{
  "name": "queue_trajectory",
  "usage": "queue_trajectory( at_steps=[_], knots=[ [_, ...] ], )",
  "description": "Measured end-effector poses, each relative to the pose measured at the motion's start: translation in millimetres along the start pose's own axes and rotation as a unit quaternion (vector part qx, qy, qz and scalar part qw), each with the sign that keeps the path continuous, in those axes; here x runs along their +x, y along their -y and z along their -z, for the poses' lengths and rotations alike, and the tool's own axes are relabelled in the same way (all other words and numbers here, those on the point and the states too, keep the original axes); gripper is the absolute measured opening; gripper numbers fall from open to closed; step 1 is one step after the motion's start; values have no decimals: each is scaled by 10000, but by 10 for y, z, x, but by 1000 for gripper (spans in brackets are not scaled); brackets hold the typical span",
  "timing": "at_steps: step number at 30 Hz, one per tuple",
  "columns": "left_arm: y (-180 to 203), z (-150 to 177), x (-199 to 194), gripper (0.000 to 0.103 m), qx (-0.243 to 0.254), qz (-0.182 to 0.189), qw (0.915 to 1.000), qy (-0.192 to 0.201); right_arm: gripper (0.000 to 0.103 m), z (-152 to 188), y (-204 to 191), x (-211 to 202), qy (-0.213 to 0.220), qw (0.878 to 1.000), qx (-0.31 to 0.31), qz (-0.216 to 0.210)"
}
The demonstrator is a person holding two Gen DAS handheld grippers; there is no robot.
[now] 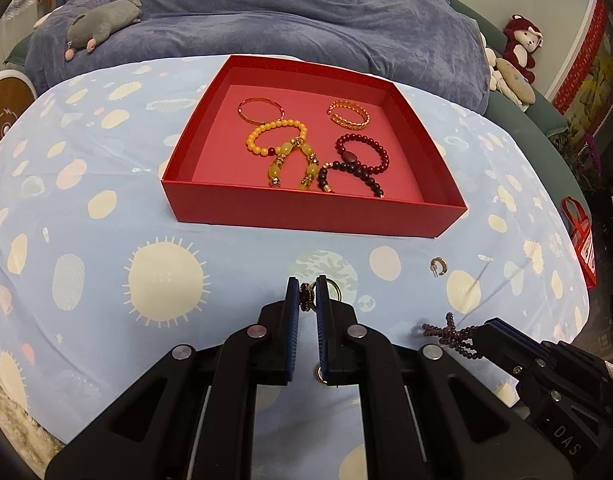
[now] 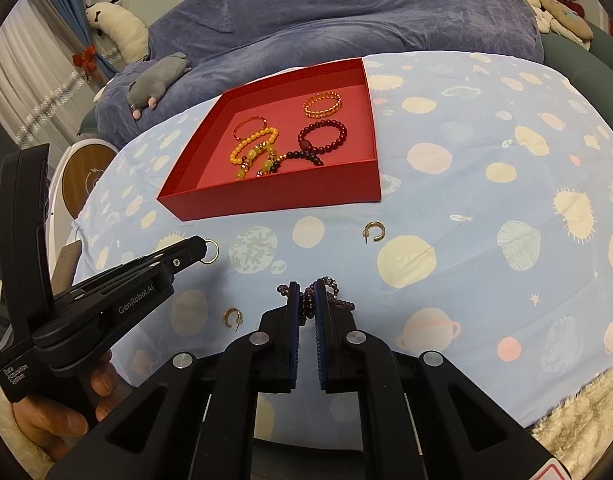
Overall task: Organize jewelry
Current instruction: 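Grasp the gold ring with the left tool while the right tool holds the strand, then carry the ring and the dark red strand into the red box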
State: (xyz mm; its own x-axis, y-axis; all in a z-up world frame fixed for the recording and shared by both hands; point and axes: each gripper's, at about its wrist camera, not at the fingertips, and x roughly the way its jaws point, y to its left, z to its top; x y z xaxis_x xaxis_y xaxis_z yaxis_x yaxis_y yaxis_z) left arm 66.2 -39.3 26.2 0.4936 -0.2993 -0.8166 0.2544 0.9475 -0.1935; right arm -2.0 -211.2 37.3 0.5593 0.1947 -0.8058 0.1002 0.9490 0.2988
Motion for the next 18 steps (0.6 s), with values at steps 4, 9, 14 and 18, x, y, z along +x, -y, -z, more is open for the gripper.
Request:
queue_trajectory(
  at_steps=[4,9,14,18],
  knots=[
    [-11,-57,-70,8,-5,-21,10000,35,7,-96,-13,-86,115,9999,58,-55],
    [-10,-204,-153,8,19,-22,9999,116,7,-290,-39,-187,310,9994,72,-158],
    [31,-495,-241,8,119,59,9993,343,7,-619,-116,-239,590,9980,-103,-220],
    [109,-838,-250,8,266,117,9980,565,7,-963,-176,-211,821,9960,-224,-276]
  ],
)
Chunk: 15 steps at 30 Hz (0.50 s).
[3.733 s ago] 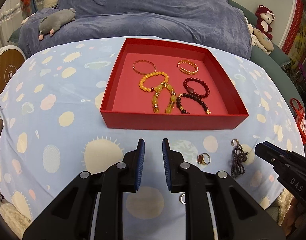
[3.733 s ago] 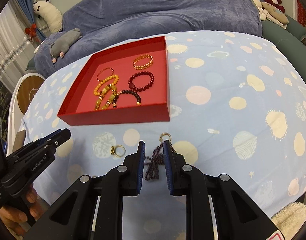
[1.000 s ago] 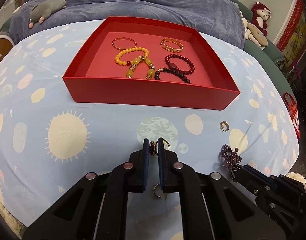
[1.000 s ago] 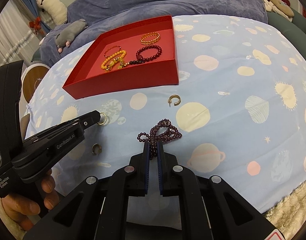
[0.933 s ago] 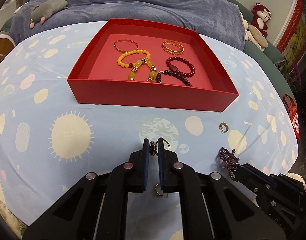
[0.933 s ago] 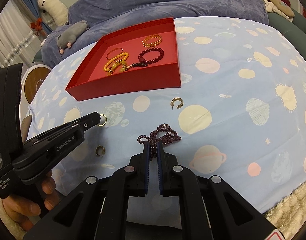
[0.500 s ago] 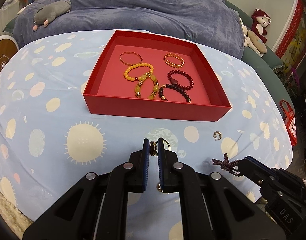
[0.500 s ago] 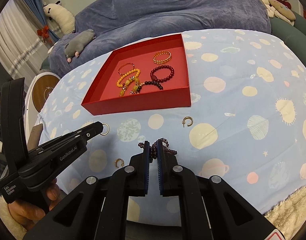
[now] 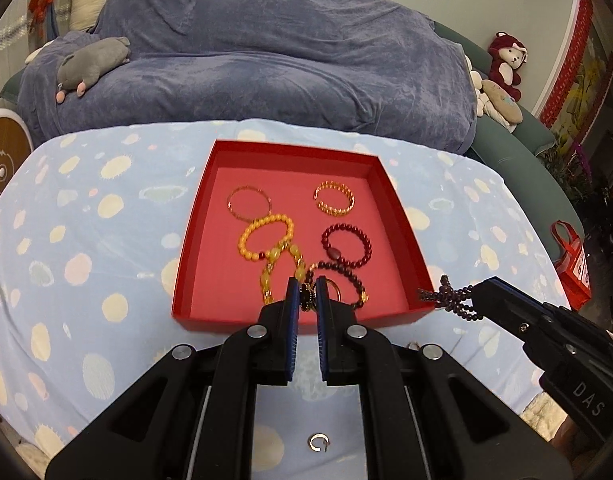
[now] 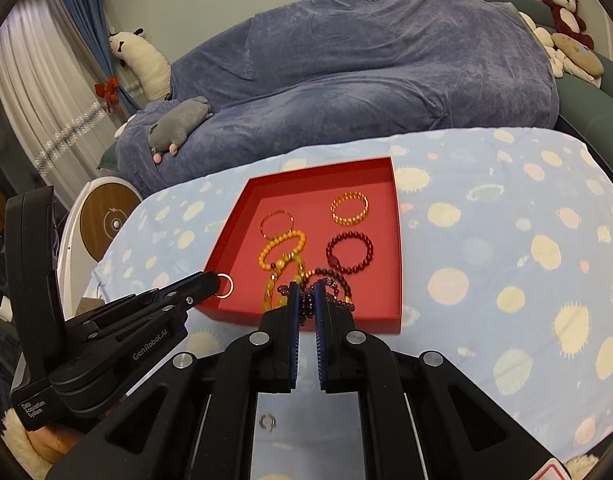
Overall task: Organize jewelry
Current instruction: 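Carry the ring and the dark red strand into the red box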
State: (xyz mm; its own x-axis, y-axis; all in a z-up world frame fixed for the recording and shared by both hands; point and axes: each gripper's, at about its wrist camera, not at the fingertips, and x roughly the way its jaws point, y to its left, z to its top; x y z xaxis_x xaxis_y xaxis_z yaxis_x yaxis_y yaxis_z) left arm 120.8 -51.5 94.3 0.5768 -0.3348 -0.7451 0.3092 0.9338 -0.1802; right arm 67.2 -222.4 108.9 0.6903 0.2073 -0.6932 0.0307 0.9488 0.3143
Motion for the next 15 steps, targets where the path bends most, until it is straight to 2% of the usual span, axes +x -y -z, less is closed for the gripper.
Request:
queue_trajectory(
  at_steps=[7,15],
  knots=[
    [87,-610,313,8,197,42,9995,246,7,-509,32,386,182,9996,-190,92],
    [16,-956,892,8,167,-43,9998,131,7,-829,171,969,82,9998,-97,159]
  ],
)
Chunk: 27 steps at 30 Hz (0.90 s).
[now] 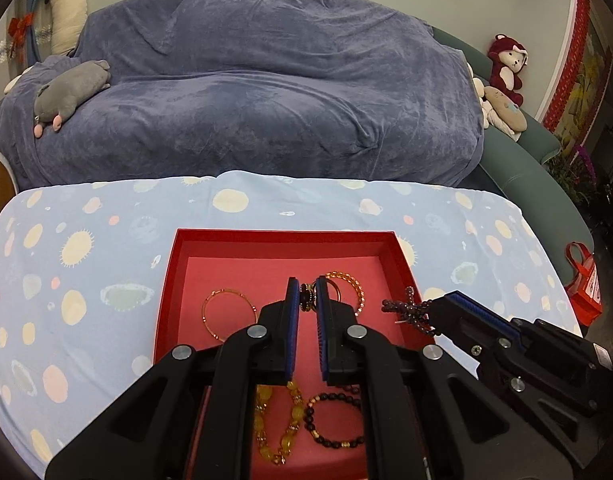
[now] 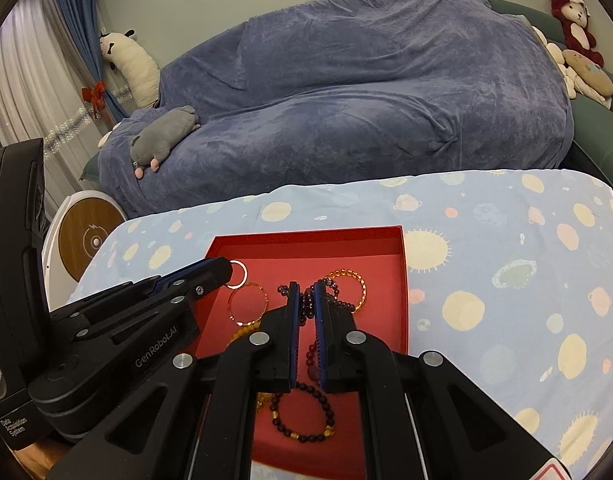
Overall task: Organize jewelry
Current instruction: 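Carry the ring and the dark red strand into the red box, then open both tools in the box and withdraw them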
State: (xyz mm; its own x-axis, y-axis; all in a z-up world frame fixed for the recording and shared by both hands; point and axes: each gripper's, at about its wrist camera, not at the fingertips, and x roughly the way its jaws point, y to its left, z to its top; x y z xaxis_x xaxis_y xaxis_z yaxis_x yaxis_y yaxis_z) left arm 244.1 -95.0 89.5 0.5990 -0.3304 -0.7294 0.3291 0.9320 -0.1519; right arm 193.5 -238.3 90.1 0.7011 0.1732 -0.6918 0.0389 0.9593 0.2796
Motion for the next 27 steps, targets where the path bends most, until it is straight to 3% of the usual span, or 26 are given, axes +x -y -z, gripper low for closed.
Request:
queue_trajectory(
  at_steps=[12,22,27],
  knots=[
    [-175,53,695,8,-55,-175,9986,-502,7,70,134,740,-559,9983,131,129],
    [-283,251,750,8,-263,-181,9969,-713,8,291,128,903,-992,9950,84,108],
    [-302,306,689,8,-298,-229,9967,-713,11,321,82,877,-989,9950,32,112]
  ],
)
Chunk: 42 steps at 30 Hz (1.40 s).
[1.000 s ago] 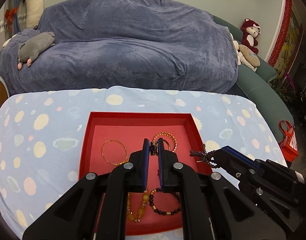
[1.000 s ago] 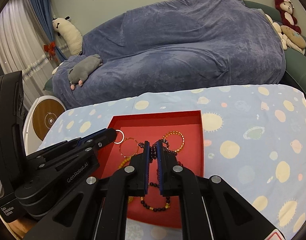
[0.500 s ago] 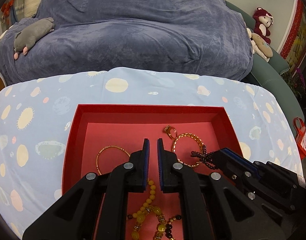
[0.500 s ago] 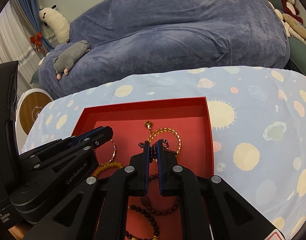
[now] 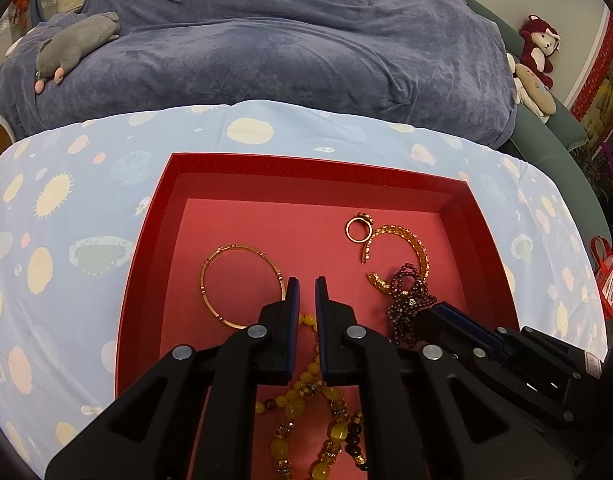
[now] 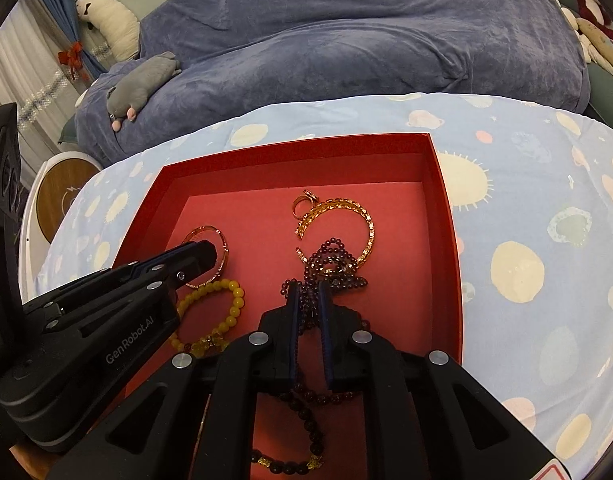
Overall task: Organize jewelry
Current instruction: 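Open both tools in the box and withdraw them, then move the left tool to the gold hoop earring and close on it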
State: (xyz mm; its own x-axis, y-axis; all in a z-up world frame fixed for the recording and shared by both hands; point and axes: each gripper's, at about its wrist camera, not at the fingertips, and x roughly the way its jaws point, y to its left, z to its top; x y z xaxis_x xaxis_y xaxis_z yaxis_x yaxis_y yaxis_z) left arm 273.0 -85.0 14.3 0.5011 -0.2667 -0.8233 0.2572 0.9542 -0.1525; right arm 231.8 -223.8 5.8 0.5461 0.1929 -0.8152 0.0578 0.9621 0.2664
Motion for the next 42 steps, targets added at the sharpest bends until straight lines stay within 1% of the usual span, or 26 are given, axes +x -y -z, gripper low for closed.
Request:
queue_trajectory(
  at_steps=[7,9,10,18,23,26,29,33,38,42],
  knots=[
    [-44,81,-91,9,-85,-94,9999,-14,14,46,-52,-142,100,9999,-56,75],
    [-45,105,-131,16,-79,-124,9999,2,18,65,-65,-201,143,9998,-65,95],
    [-41,117,-154,16,-69,-133,9999,15,20,74,-68,-233,165,9998,-54,91],
    [24,185,-387,17,16,-124,9998,124,20,147,-98,-537,335,9994,-26,30],
    [40,243,-637,18,13,-72,9997,238,20,186,-104,-816,516,9987,-3,15],
    [21,319,-810,21,-4,-63,9995,324,20,250,-75,-1002,624,9980,14,34],
    [-2,417,-964,22,-9,-88,9992,400,20,345,-48,-1167,704,9975,-1,103],
    [-37,595,-1124,22,-51,-80,9992,394,21,502,5,-1343,719,9972,62,177],
    [-68,910,-1255,23,-56,-114,9995,283,21,781,73,-1478,641,9975,131,281],
    [-83,1201,-1292,31,-125,-117,9998,113,25,1050,166,-1500,499,9976,287,379]
  ],
)
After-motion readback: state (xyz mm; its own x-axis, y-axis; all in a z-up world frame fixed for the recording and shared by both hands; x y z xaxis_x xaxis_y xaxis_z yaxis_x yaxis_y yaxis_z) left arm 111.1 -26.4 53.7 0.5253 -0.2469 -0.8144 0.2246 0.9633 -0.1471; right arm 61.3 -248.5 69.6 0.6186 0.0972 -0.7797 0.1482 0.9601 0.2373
